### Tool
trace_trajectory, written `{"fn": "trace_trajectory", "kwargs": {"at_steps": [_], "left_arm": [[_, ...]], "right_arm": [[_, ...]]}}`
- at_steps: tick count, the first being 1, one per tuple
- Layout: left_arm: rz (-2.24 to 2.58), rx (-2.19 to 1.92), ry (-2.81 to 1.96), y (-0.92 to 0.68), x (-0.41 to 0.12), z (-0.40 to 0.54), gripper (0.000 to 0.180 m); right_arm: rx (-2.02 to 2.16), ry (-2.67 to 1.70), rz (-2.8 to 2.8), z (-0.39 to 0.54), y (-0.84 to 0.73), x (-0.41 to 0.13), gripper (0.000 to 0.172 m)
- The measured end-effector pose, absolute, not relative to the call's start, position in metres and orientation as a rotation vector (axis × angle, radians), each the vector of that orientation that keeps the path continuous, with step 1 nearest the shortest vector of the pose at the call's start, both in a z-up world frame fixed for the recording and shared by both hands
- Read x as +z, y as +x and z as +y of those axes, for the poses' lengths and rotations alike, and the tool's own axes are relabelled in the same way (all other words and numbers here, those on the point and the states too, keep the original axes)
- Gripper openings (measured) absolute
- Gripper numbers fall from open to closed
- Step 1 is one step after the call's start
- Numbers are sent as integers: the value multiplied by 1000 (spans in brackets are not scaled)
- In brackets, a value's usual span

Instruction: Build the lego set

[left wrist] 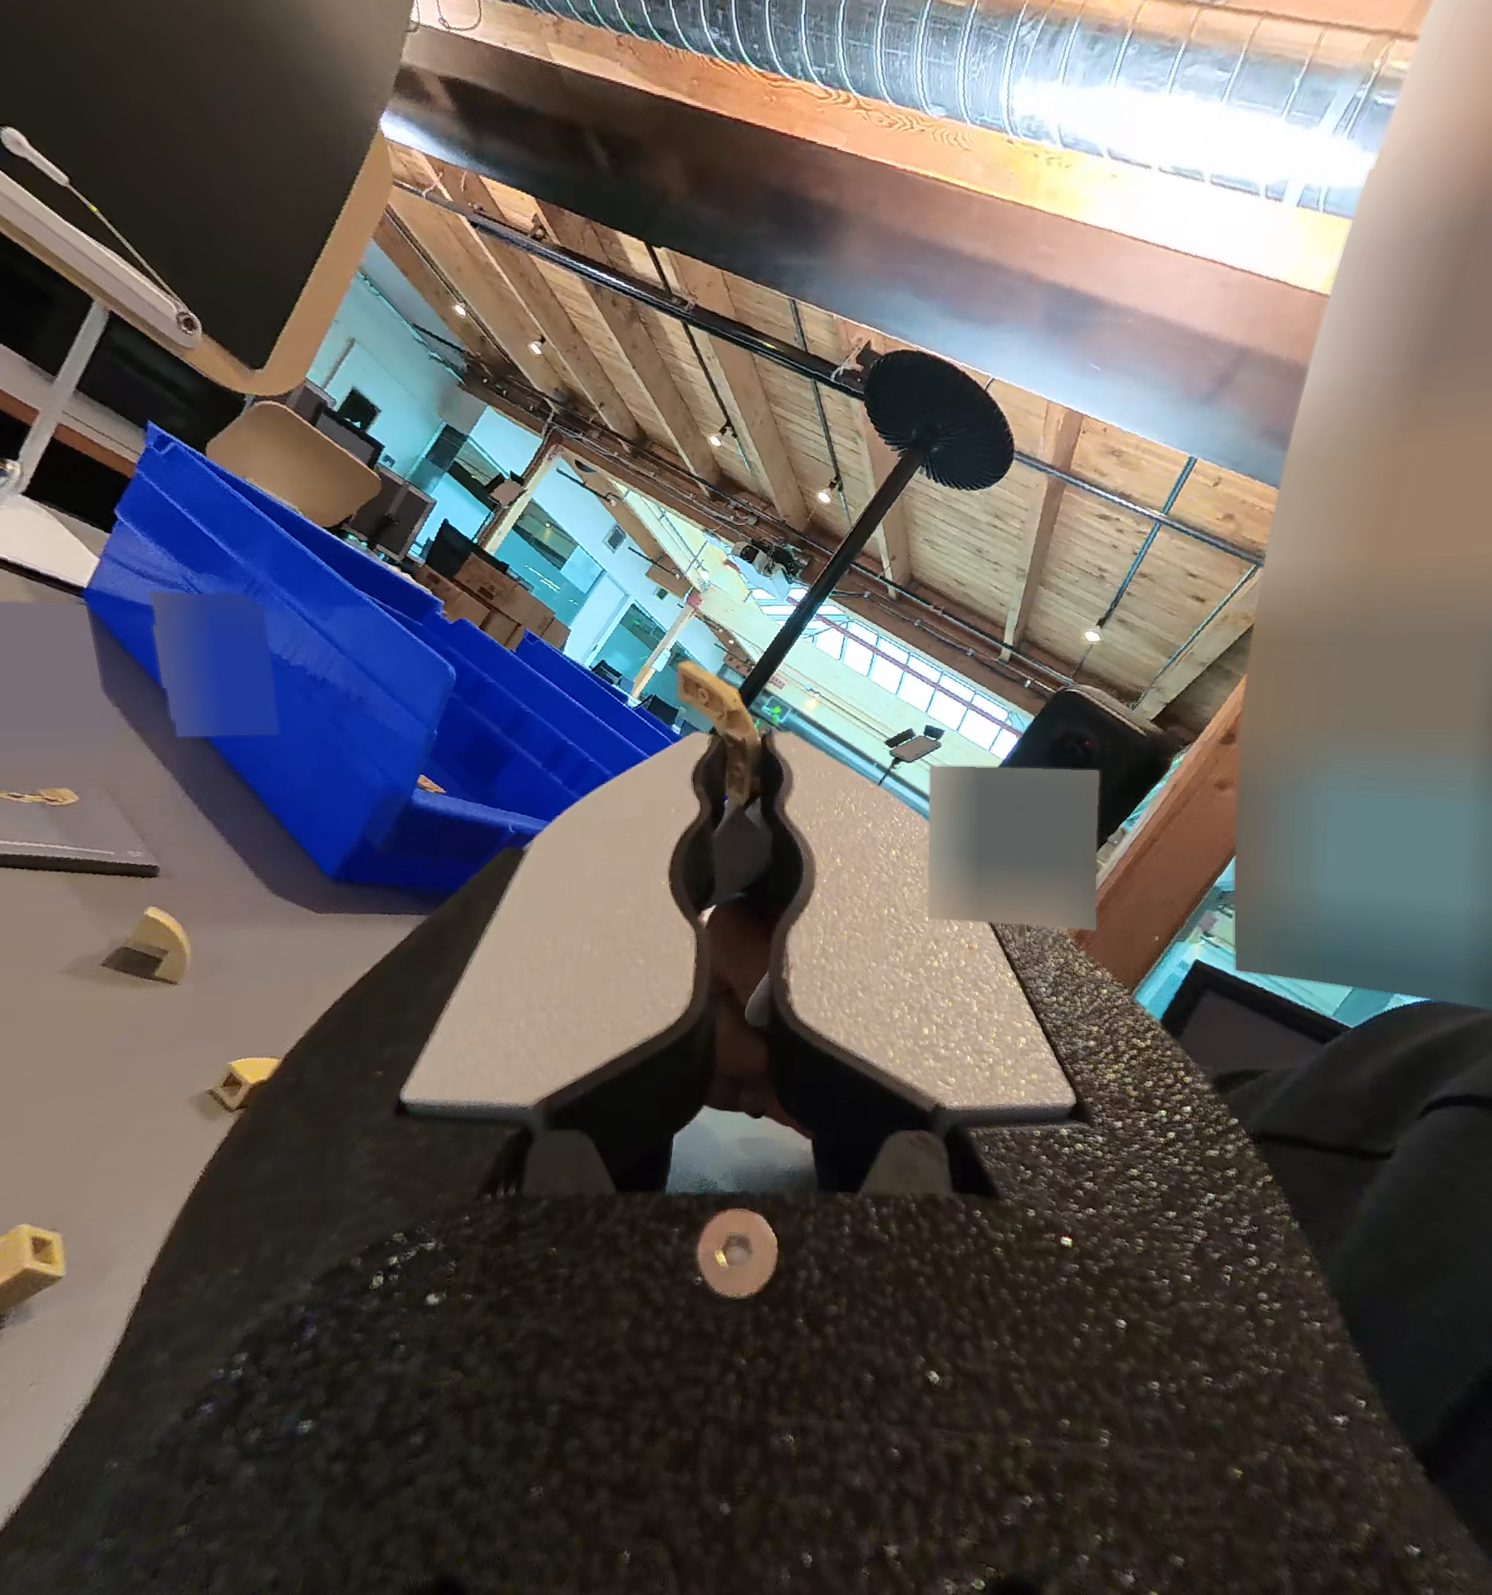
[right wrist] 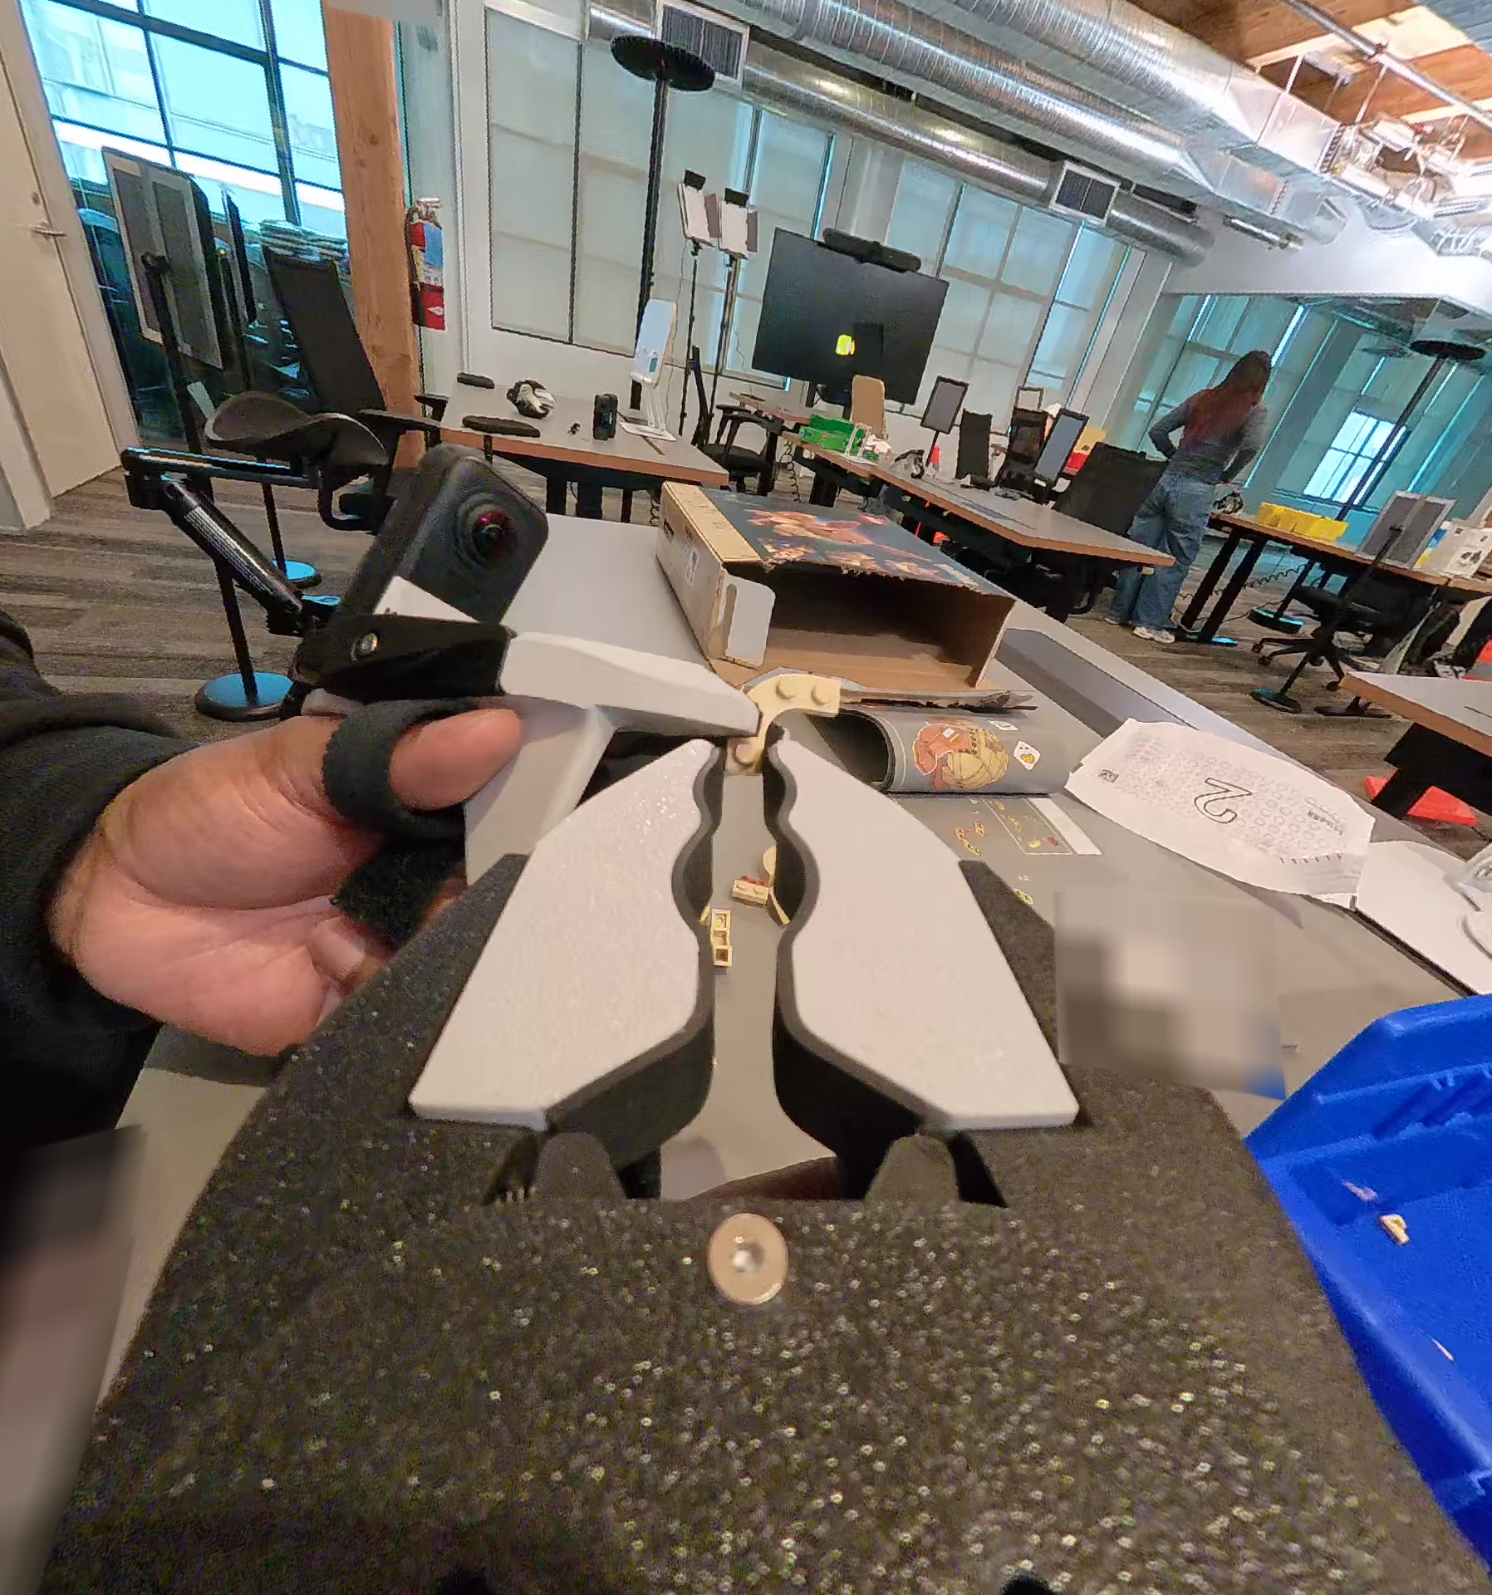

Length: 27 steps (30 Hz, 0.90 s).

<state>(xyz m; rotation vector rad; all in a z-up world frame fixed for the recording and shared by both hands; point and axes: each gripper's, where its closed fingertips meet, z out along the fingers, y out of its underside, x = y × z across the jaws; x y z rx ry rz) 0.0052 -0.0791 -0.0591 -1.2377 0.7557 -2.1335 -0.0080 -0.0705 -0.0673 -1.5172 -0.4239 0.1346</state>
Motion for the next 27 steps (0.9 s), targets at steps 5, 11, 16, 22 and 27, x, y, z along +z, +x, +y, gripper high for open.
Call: {"fn": "trace_trajectory", "kwargs": {"at_steps": [5, 11, 16, 22, 27], "left_arm": [[843, -2107, -1211, 3, -59, -81, 7], [1030, -1967, -1129, -4, -61, -78, 11], [1295, -1697, -928, -15, -64, -58, 22], [1891, -1452, -752, -12, -102, -64, 39], [2027, -1410, -743, -8, -124, -60, 36]], "right_arm": [[92, -1507, -470, -71, -10, -67, 8], [49, -1513, -526, -71, -10, -72, 8], [44, -1597, -598, -66, -6, -91, 7], [-45, -1688, -771, -61, -12, -119, 7], [-31, -1715, -830, -57, -15, -128, 7]]}}
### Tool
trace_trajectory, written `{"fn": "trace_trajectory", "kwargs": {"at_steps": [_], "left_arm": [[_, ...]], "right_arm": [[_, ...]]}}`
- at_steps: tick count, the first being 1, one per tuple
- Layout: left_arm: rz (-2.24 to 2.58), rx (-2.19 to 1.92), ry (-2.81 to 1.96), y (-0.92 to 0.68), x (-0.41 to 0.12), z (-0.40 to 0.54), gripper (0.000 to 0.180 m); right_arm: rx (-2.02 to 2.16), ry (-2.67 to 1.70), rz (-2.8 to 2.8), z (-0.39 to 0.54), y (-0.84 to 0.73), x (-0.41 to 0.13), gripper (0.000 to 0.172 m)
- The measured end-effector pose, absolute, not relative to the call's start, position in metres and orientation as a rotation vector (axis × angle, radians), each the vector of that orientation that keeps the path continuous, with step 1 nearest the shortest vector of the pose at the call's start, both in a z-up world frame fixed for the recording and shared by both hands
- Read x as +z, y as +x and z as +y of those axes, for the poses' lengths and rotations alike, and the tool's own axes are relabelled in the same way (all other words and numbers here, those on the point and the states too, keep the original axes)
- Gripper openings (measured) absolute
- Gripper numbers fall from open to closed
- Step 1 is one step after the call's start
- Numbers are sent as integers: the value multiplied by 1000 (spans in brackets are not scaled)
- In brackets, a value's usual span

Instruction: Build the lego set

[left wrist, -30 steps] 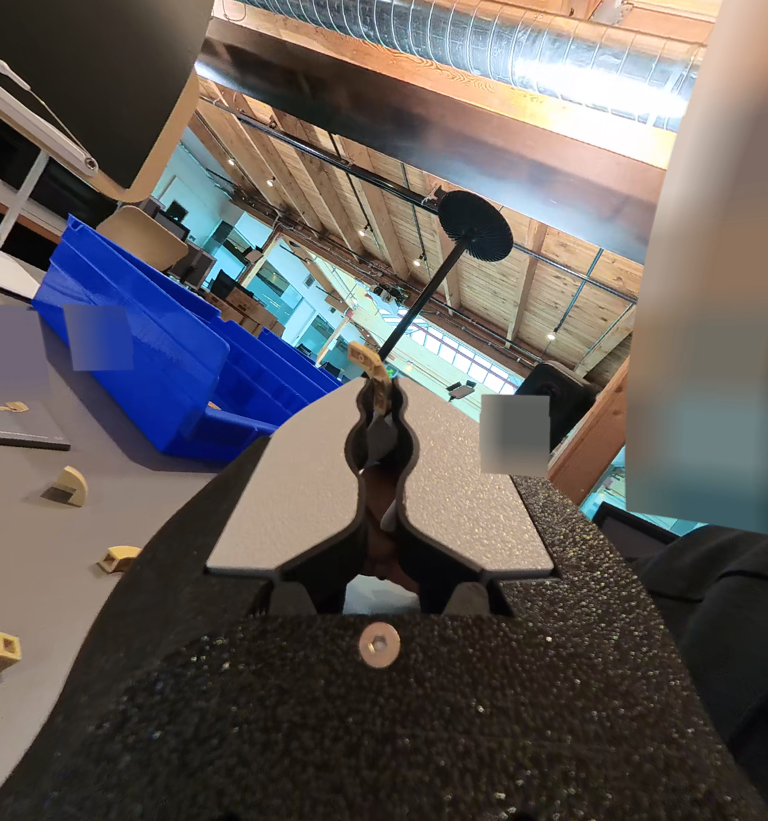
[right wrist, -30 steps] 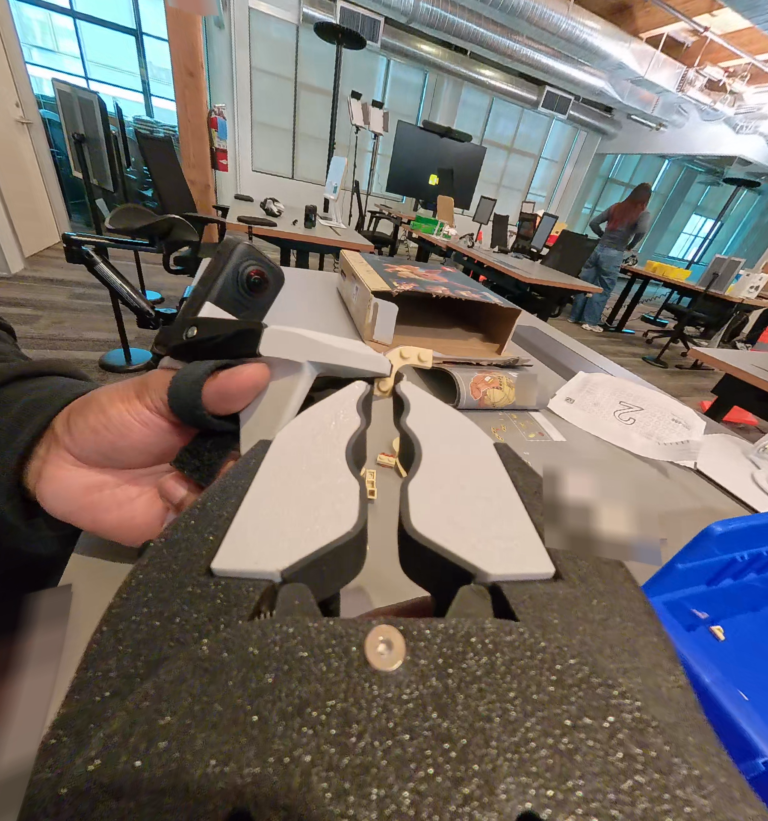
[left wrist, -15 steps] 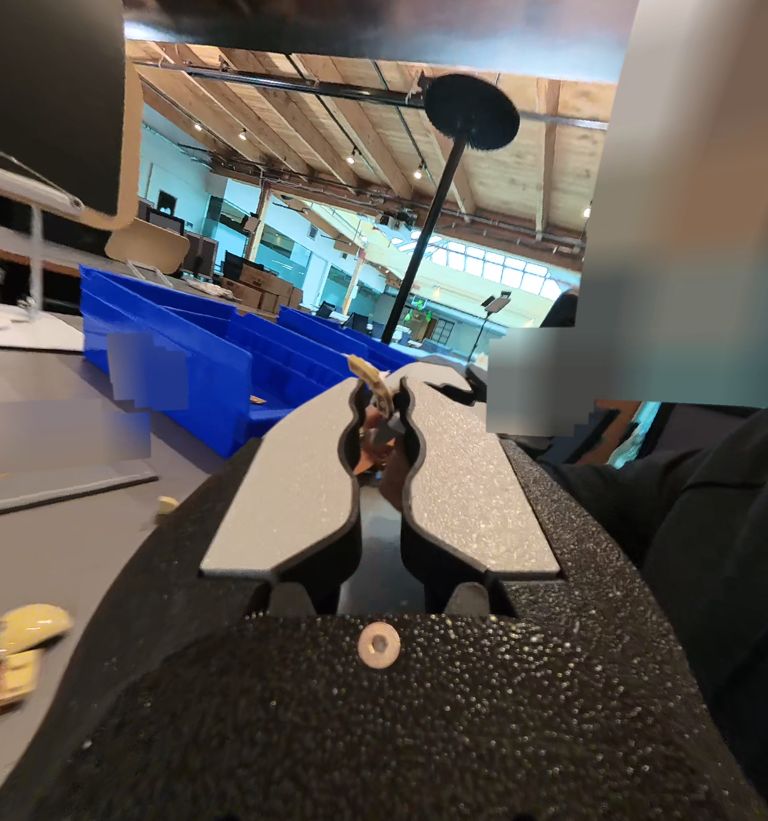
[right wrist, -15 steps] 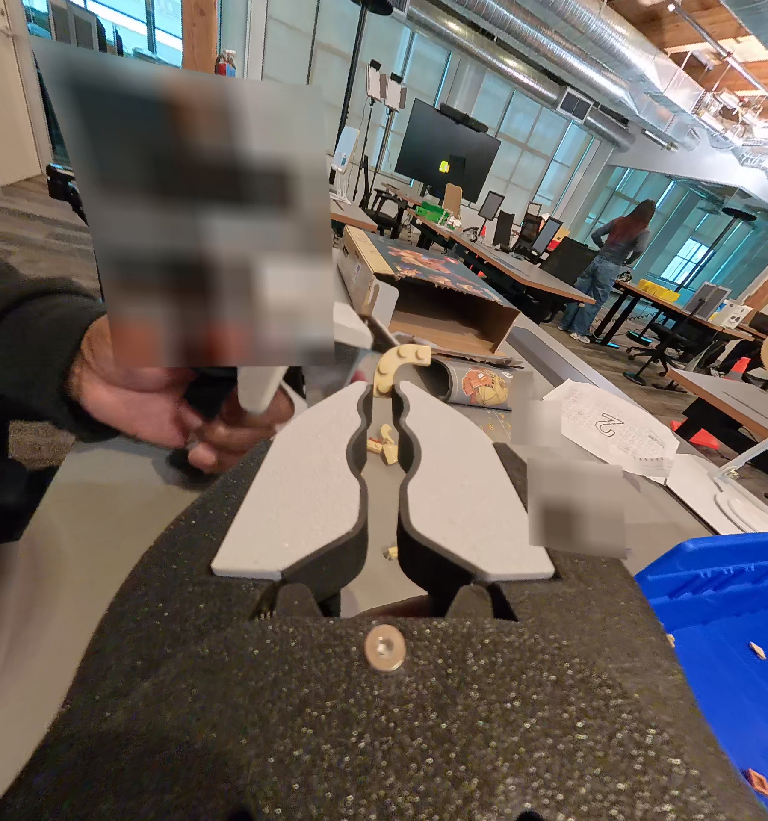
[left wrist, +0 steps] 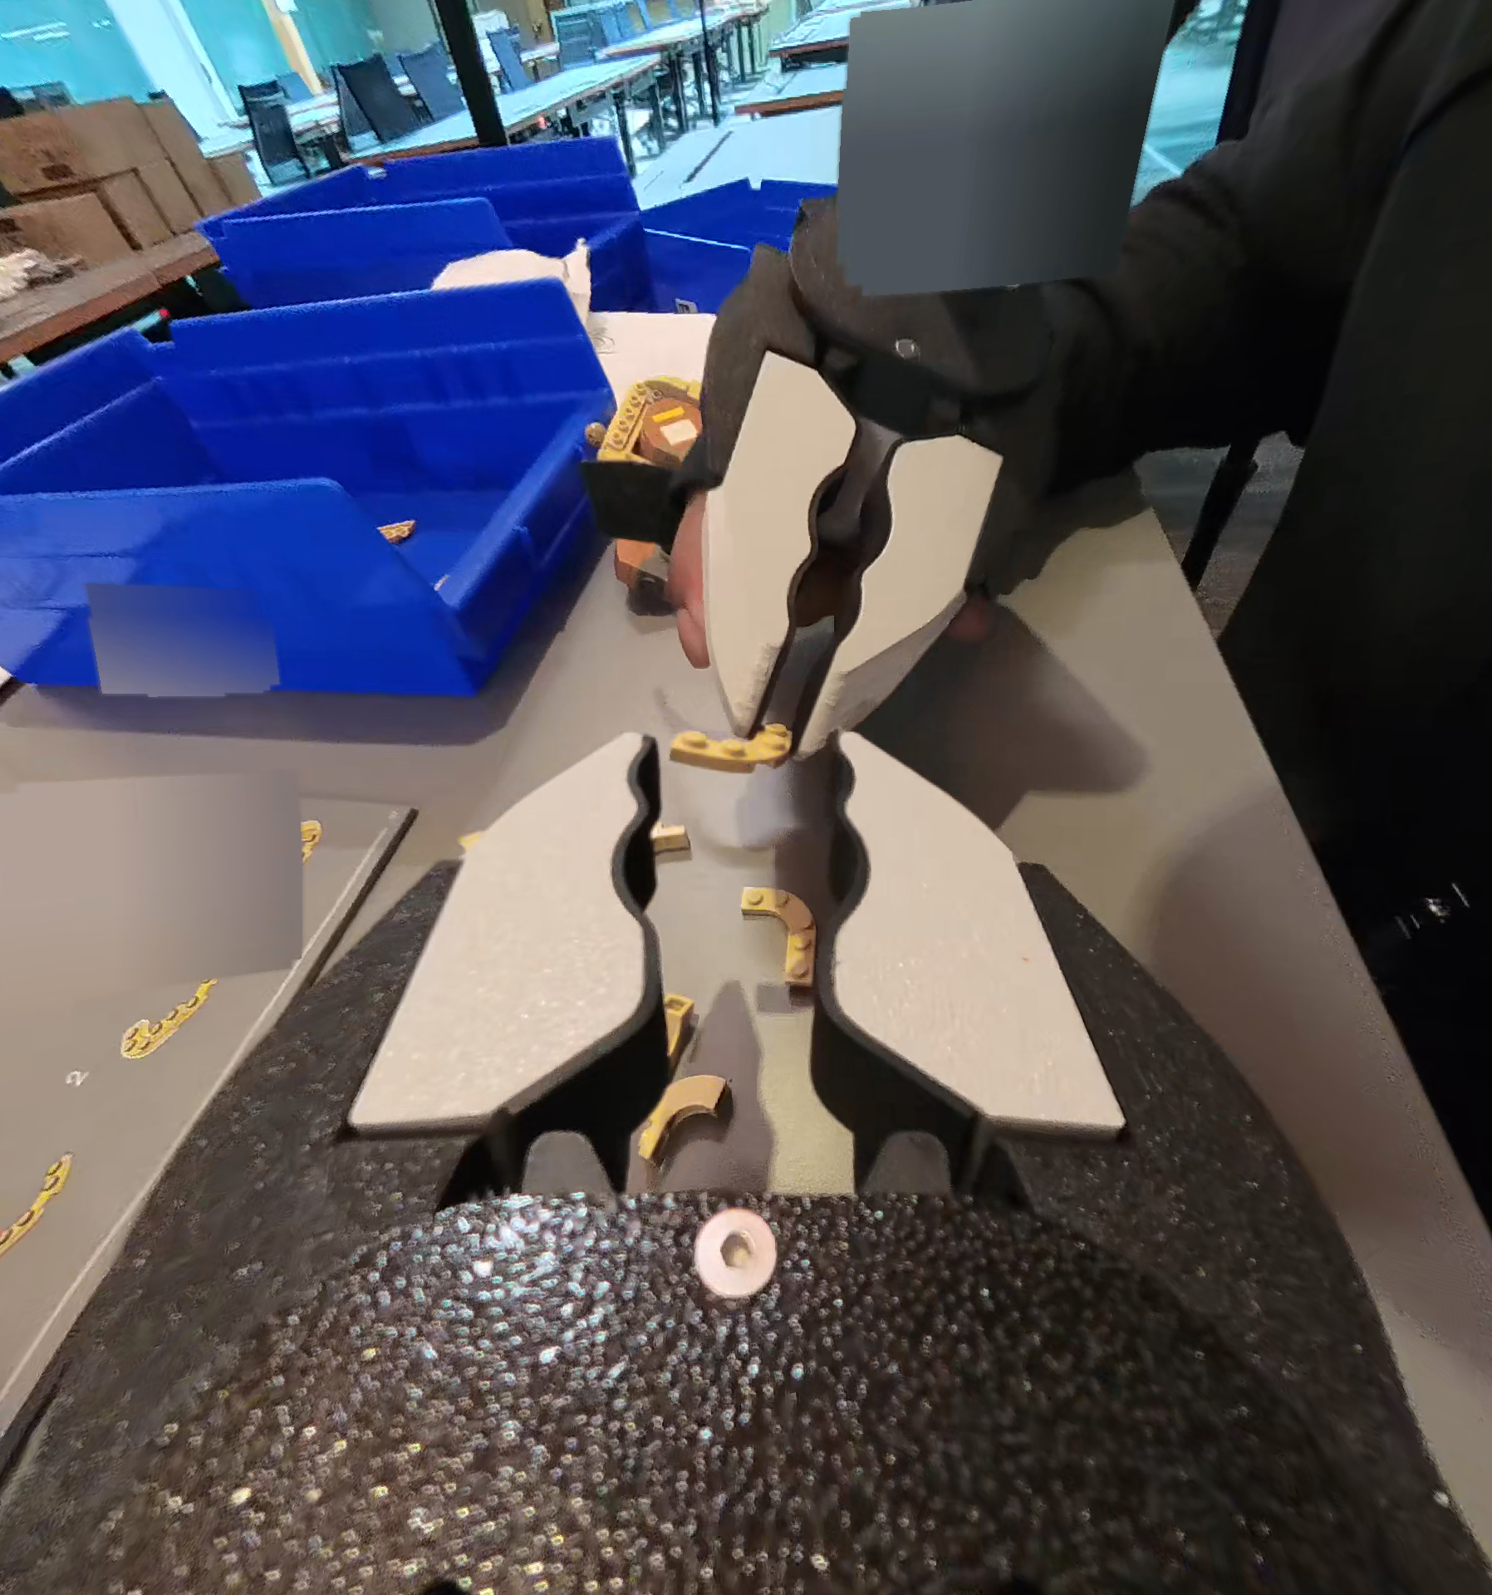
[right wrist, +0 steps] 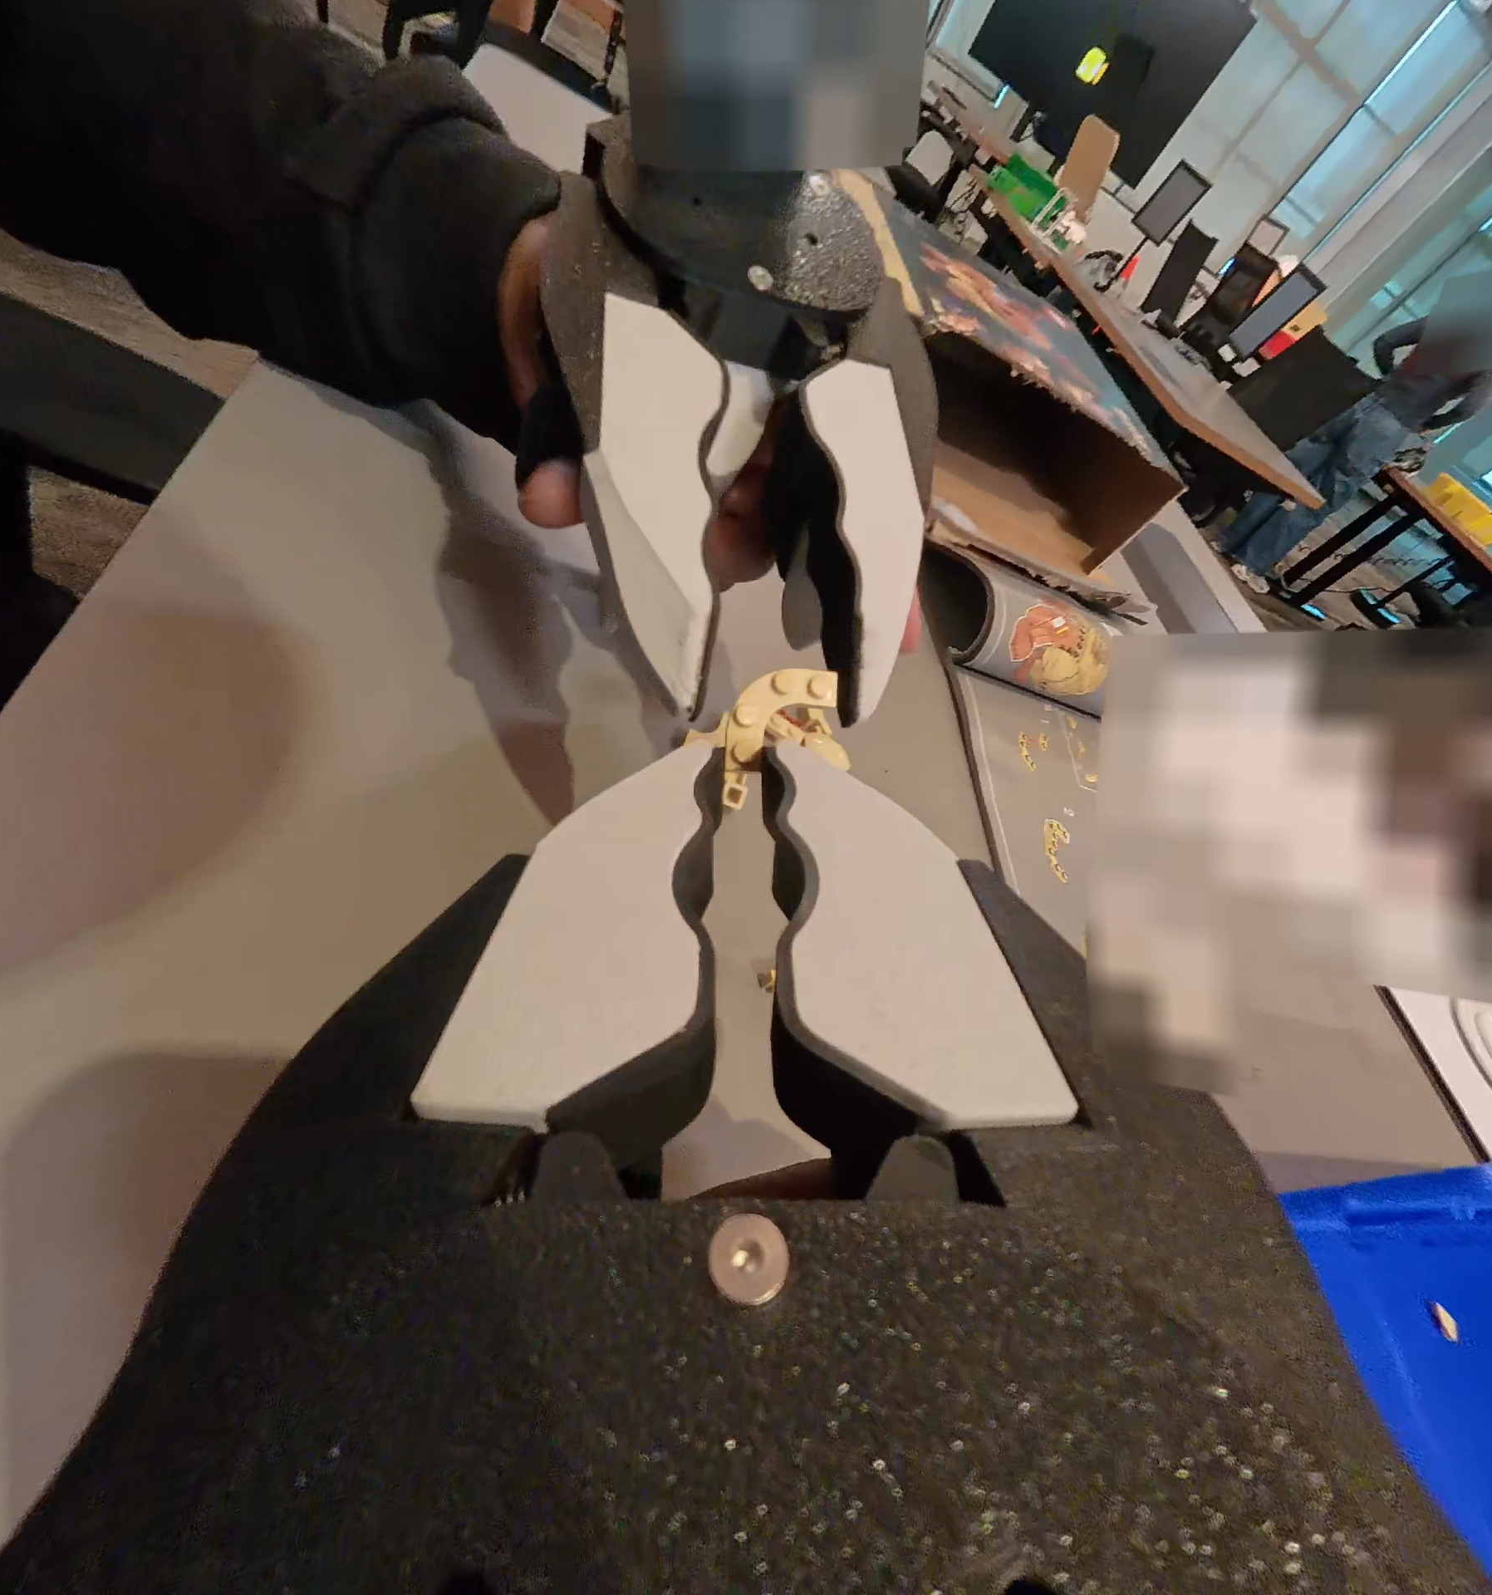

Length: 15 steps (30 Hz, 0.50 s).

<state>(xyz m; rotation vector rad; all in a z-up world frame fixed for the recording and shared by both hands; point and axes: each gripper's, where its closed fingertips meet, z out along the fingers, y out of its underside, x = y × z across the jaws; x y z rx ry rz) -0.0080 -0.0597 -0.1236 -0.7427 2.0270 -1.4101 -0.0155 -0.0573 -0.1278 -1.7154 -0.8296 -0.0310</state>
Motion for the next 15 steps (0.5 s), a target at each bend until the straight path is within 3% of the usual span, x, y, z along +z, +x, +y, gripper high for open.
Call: {"fn": "trace_trajectory", "kwargs": {"at_steps": [8, 15], "left_arm": [[2063, -1397, -652, -12, -131, -53, 22], [2087, -1355, -712, -16, -139, -30, 21]], "right_arm": [[-5, -1761, -884, -52, -21, -139, 8], [62, -1966, -947, -52, -15, -167, 24]]}}
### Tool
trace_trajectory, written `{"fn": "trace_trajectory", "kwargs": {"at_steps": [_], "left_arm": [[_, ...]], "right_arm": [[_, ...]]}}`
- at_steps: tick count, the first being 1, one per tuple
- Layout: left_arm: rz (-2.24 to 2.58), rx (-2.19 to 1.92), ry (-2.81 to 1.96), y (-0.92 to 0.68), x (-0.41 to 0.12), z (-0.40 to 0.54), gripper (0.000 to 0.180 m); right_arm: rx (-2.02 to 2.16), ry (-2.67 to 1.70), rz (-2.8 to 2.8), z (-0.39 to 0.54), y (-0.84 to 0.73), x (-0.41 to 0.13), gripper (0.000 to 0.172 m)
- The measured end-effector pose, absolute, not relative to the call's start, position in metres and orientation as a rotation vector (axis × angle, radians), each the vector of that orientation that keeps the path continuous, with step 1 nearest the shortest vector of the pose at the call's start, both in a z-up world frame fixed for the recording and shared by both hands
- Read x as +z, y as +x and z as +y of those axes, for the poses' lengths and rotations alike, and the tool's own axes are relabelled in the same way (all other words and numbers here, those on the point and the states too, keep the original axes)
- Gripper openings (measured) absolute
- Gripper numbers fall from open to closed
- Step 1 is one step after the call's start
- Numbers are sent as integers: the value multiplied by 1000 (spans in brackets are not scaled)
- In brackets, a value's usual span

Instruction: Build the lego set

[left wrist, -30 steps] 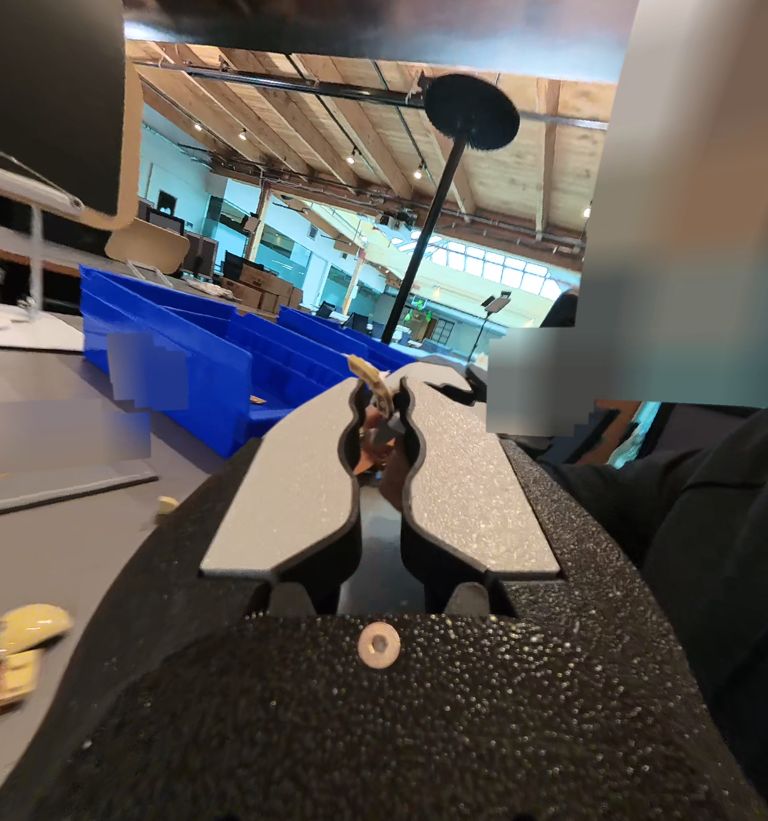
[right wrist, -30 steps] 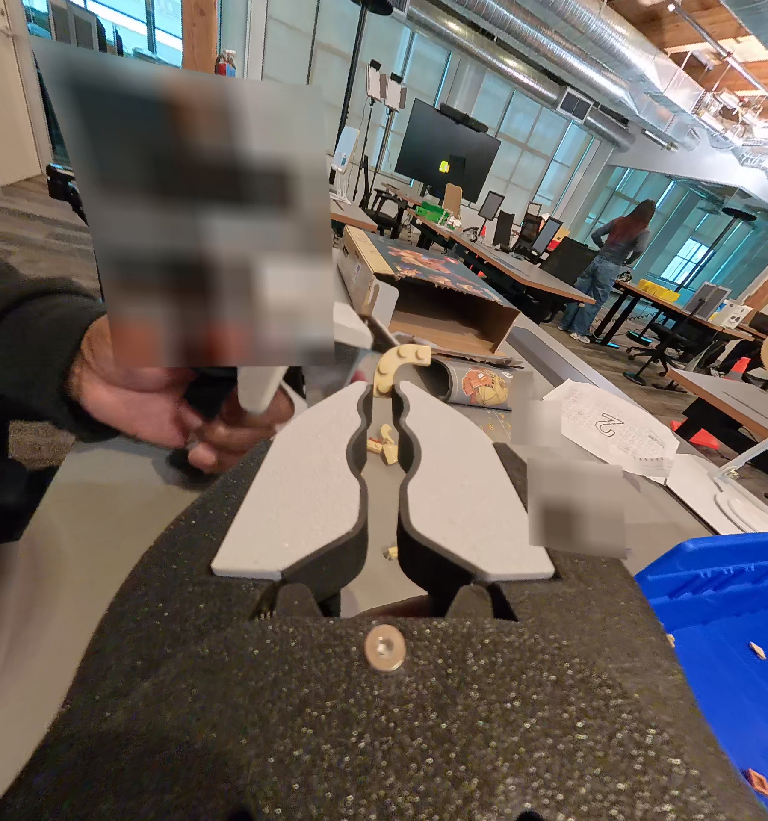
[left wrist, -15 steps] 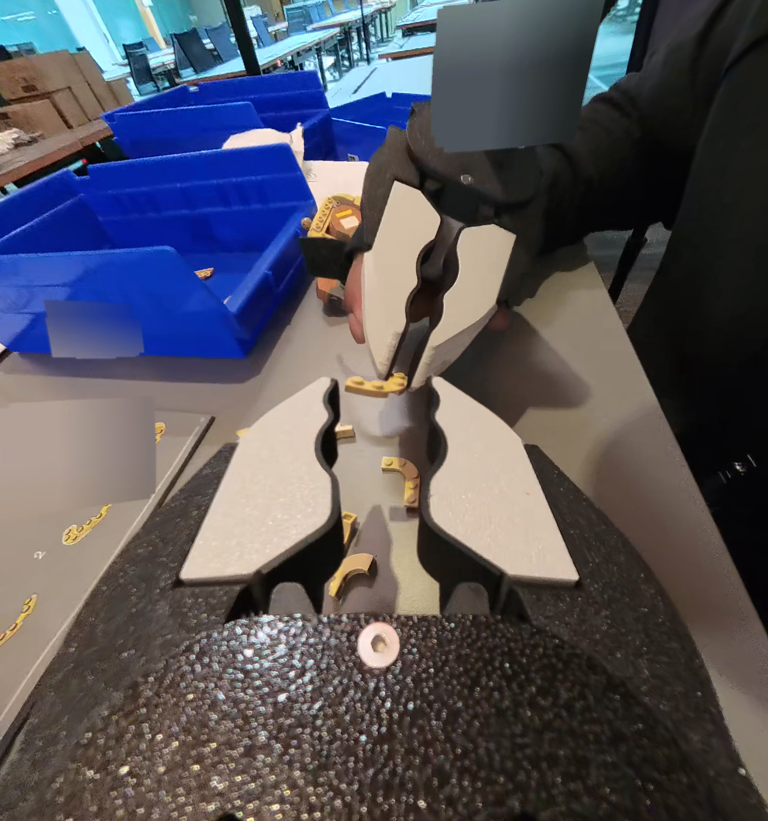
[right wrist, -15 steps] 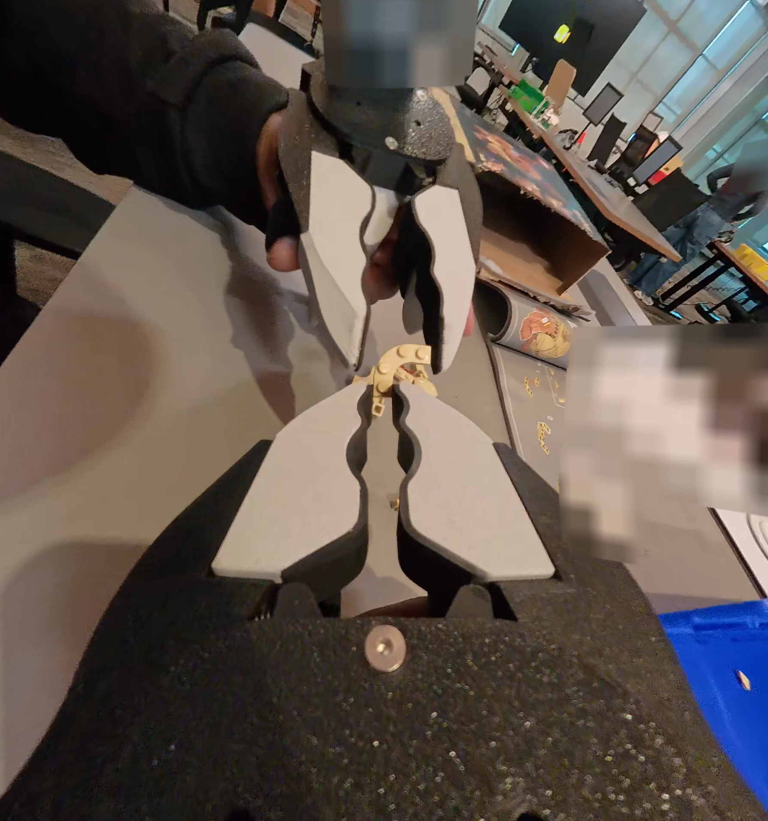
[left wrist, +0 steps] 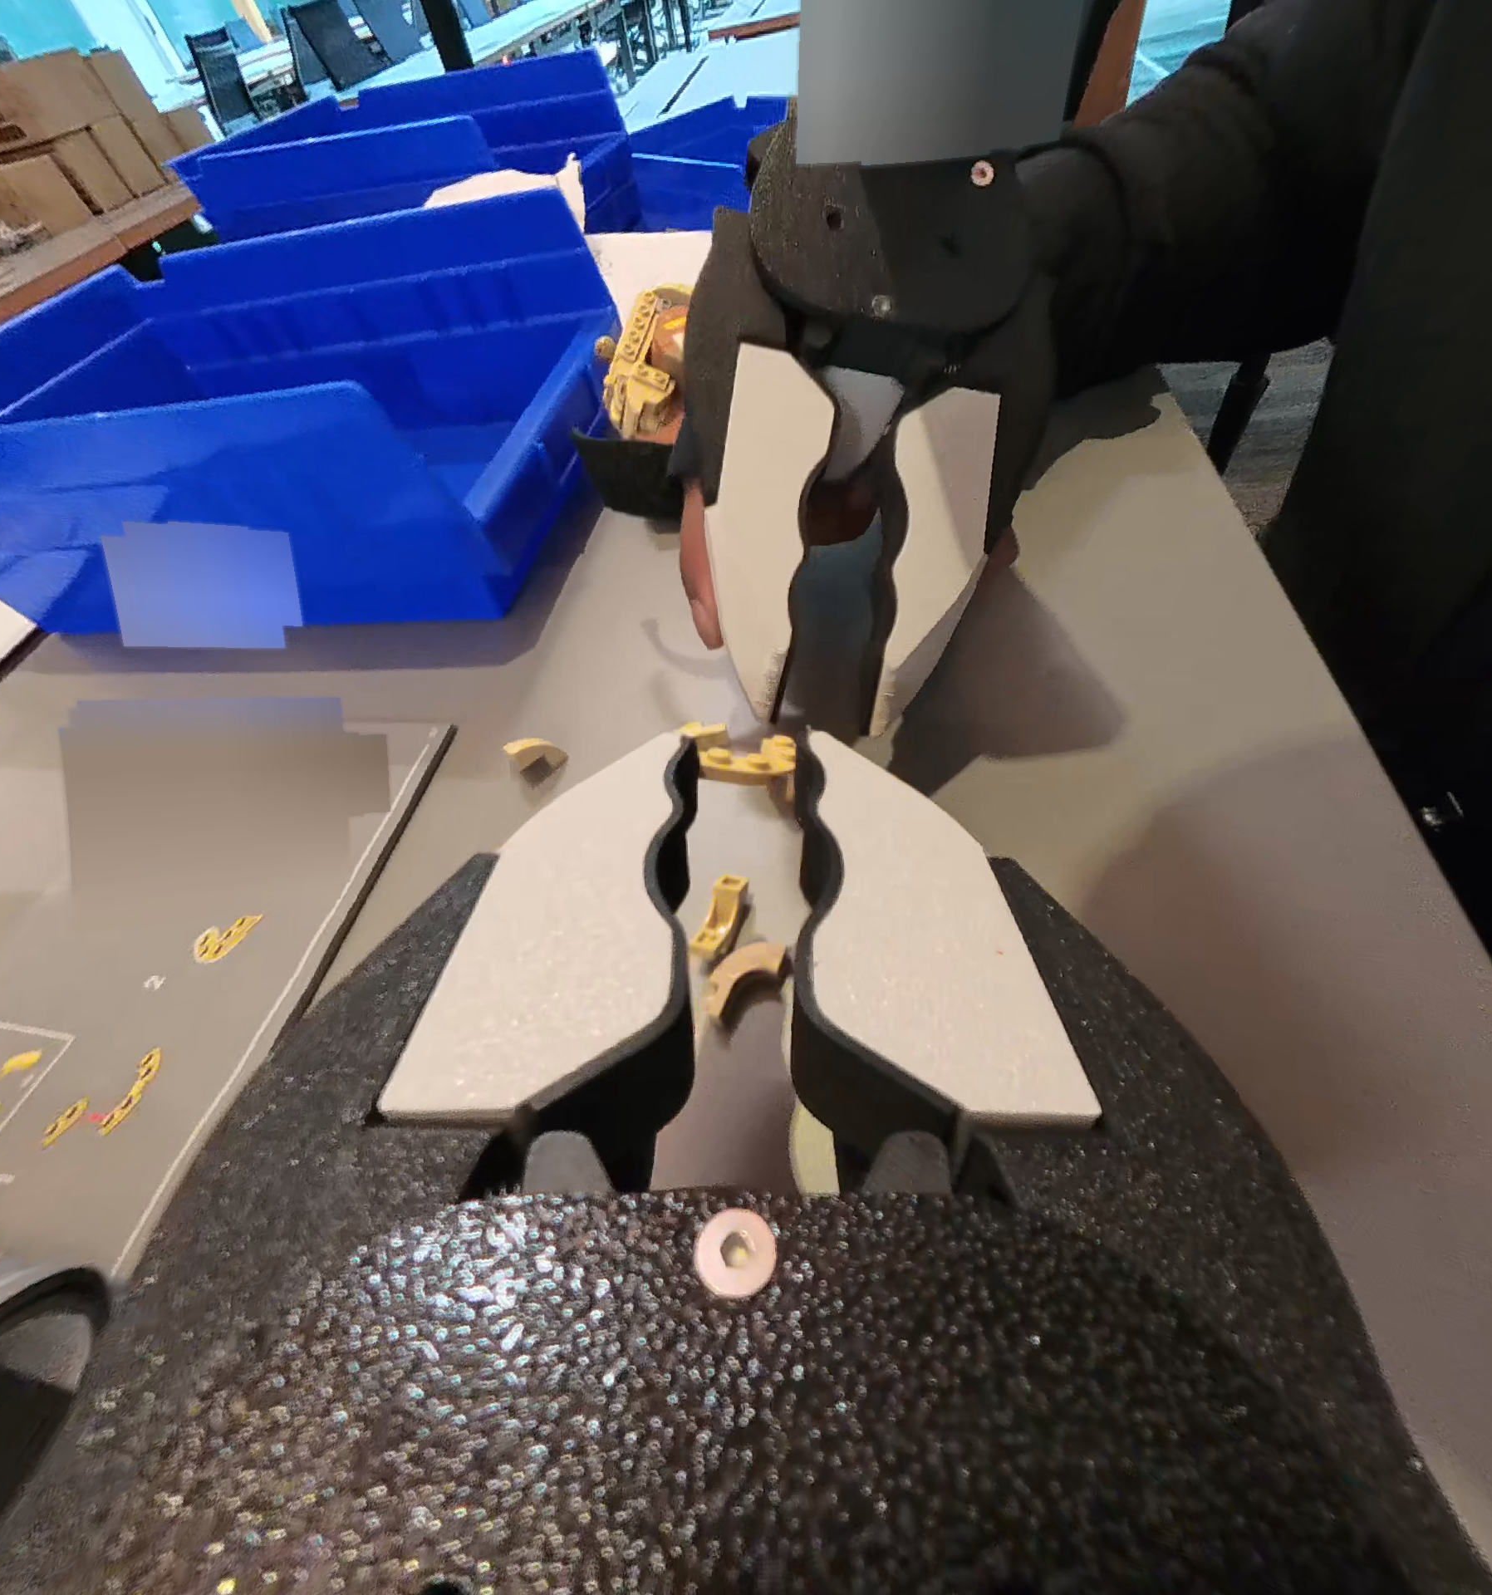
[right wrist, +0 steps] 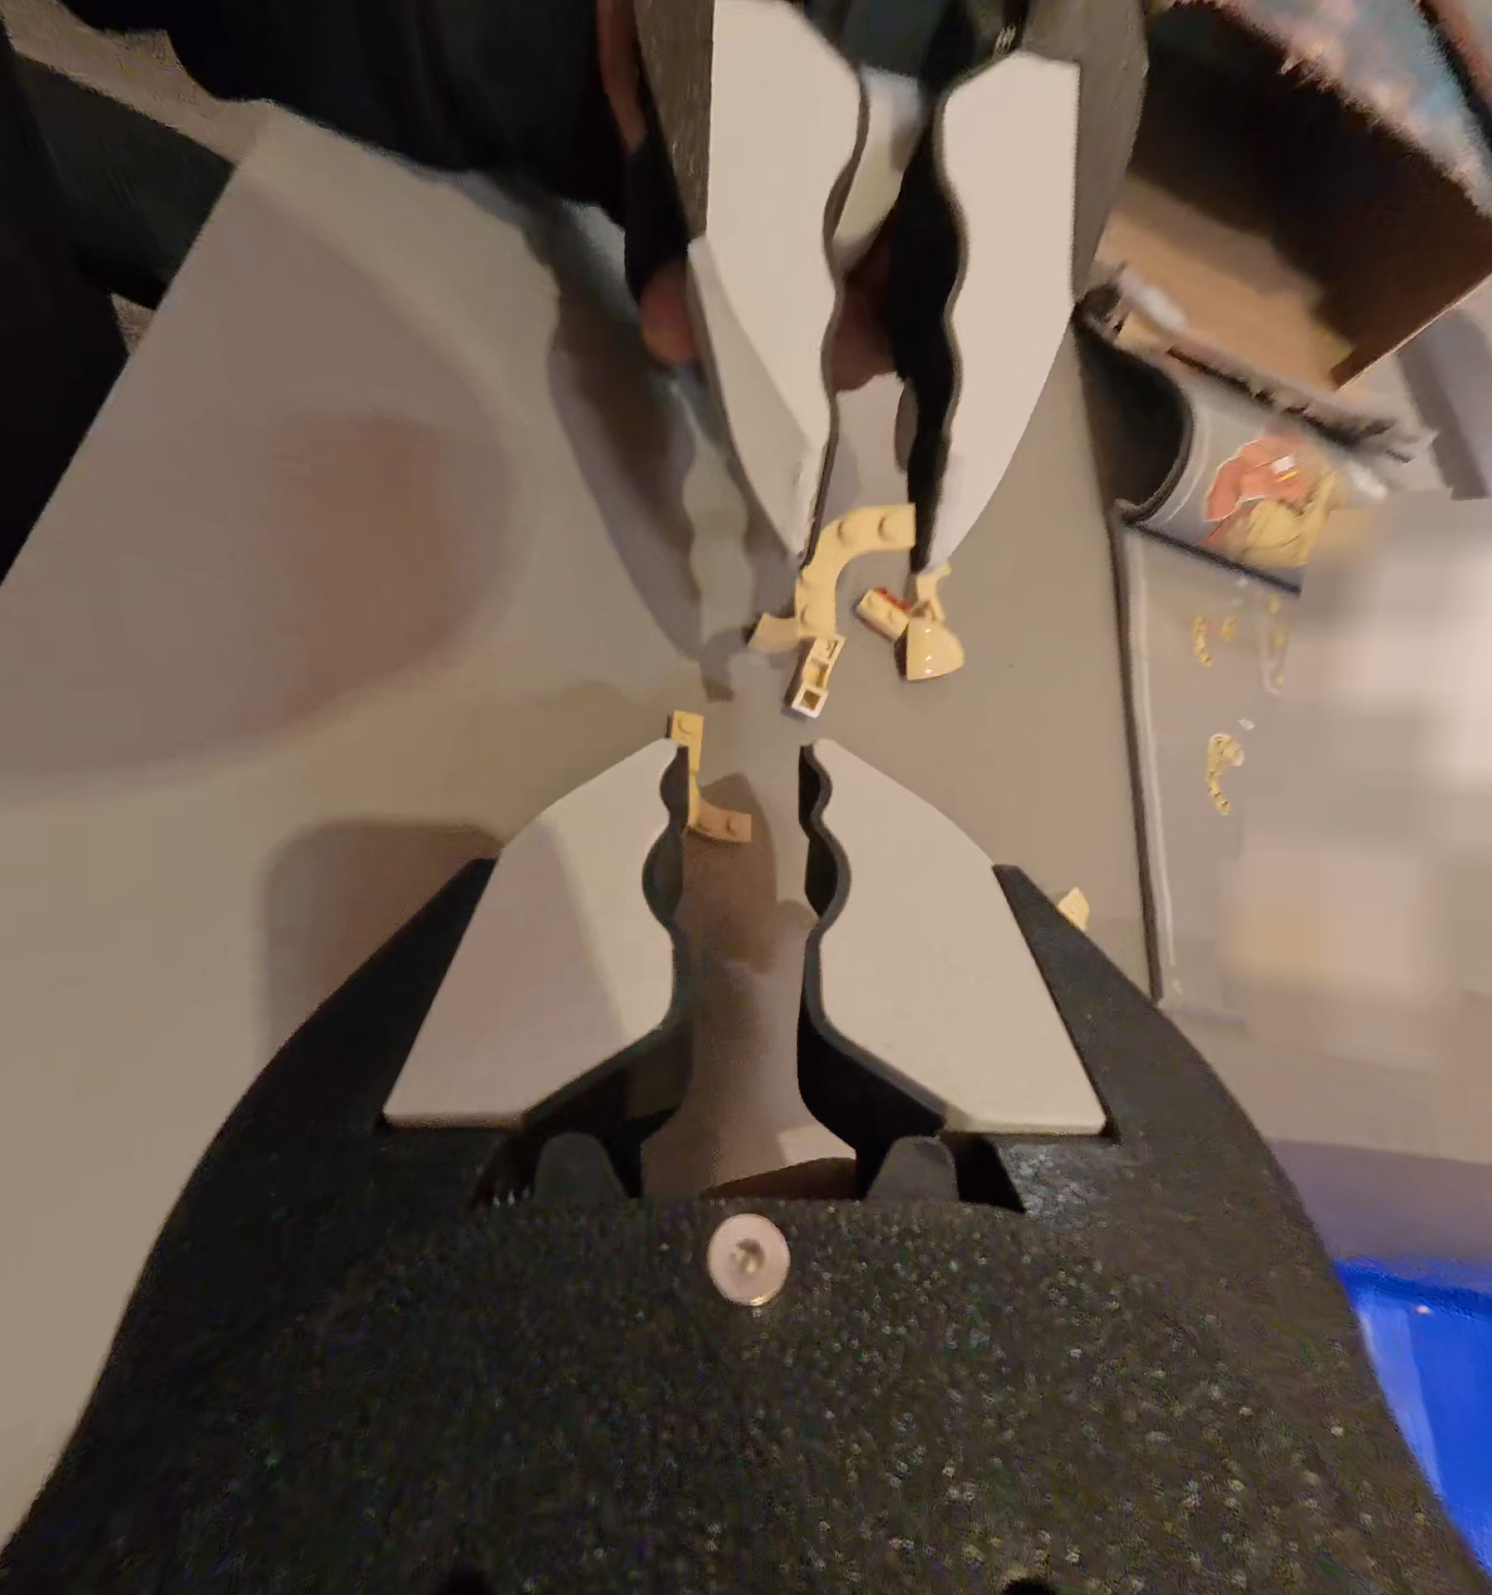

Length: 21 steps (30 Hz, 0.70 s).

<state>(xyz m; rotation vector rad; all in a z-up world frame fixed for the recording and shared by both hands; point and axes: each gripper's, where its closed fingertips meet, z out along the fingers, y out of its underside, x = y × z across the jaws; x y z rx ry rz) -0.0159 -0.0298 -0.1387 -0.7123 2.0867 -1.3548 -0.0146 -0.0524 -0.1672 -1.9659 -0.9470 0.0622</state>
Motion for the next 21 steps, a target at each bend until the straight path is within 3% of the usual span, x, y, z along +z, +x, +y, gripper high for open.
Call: {"fn": "trace_trajectory", "kwargs": {"at_steps": [10, 15, 21], "left_arm": [[2120, -1352, -745, -23, -142, -23, 15], [2179, -1348, -739, -27, -150, -27, 15], [2166, -1422, -802, -27, -146, -26, 15]], "right_arm": [[115, -2173, -1011, -52, -26, -197, 23], [113, -2213, -952, -49, -20, -200, 8], [180, -2192, -893, -47, -18, -198, 8]]}}
